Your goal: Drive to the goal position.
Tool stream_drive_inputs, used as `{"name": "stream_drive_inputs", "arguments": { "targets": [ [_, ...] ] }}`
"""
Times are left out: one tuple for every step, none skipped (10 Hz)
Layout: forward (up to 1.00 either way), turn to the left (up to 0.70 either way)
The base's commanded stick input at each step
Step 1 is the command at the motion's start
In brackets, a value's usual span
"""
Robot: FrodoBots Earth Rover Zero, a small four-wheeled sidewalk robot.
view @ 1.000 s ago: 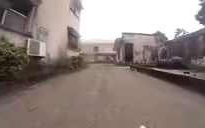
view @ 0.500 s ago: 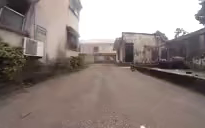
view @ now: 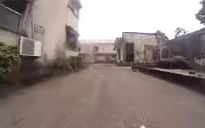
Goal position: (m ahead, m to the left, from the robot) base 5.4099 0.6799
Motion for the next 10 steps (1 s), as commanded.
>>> {"name": "stream_drive_inputs", "arguments": {
  "targets": [
    [0.3, 0.0],
    [0.3, 0.0],
    [0.3, 0.0],
    [0.3, 0.0],
    [0.3, 0.0],
    [0.3, 0.0],
    [0.3, -0.38],
    [0.3, -0.02],
    [0.3, 0.0],
    [0.3, 0.0]
  ]
}}
